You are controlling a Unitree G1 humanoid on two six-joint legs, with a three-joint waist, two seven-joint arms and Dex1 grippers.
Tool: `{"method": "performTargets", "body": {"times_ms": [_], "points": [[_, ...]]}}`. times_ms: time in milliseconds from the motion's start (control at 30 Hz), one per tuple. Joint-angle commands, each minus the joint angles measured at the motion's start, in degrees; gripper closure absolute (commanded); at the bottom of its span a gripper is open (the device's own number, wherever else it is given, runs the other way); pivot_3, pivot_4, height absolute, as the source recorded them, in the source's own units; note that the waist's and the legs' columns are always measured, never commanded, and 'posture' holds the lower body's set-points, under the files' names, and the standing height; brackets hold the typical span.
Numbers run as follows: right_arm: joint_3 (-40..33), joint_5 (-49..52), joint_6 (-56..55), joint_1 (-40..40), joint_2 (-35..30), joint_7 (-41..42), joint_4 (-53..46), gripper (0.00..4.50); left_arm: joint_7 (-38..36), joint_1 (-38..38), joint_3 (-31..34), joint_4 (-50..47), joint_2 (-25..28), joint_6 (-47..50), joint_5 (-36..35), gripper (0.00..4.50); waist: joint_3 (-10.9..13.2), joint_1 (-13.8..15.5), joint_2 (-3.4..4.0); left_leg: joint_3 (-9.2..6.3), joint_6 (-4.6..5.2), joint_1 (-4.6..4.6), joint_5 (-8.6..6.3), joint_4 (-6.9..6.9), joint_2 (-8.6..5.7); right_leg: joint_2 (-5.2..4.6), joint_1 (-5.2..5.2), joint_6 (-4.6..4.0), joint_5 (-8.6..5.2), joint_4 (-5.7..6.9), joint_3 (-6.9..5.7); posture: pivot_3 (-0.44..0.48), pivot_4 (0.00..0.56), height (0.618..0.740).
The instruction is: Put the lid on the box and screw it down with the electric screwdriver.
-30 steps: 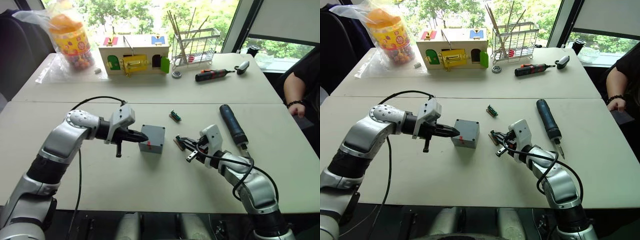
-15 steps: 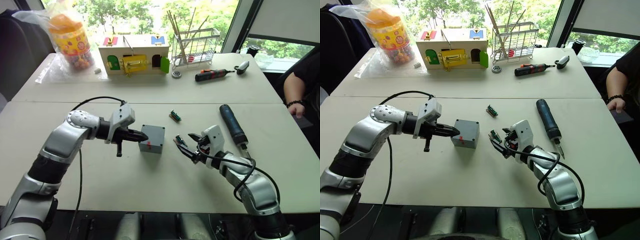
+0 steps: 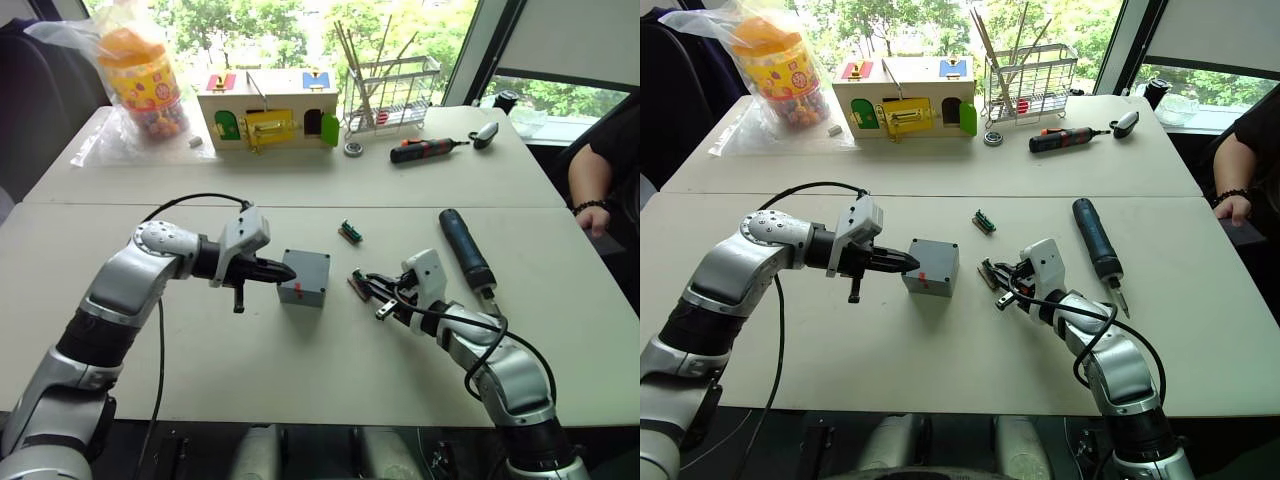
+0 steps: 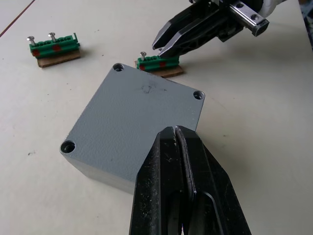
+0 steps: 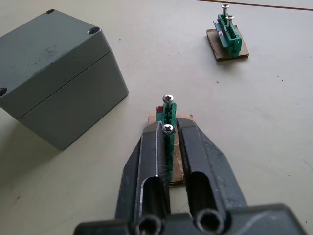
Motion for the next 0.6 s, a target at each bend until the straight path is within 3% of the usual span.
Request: {"method": "performTargets", "body": {"times_ms": [33, 600], "points": [[0.1, 0.2, -1.1, -0.3, 0.2, 0.1, -1.1, 4.46, 0.3, -0.5, 0.7, -1.2, 0.3, -0.7, 0.2, 4.50, 0.0, 0.0, 0.00, 0.00, 0.00, 0.00, 0.00, 0.00, 0.00, 0.00, 0.00, 0.00, 0.00, 0.00, 0.00, 0.000, 0.150, 0.740], [-1.3, 1.6, -0.6, -1.0, -2.0, 0.7, -8.0, 4.46, 0.5, -1.4, 1.6, 0.7, -0.7, -1.1, 0.1, 4.50, 0.0, 0.0, 0.00, 0.00, 0.00, 0.00, 0.00, 0.00, 0.00, 0.00, 0.01, 0.00, 0.00, 0.00, 0.00, 0.000, 0.150, 0.740]]}}
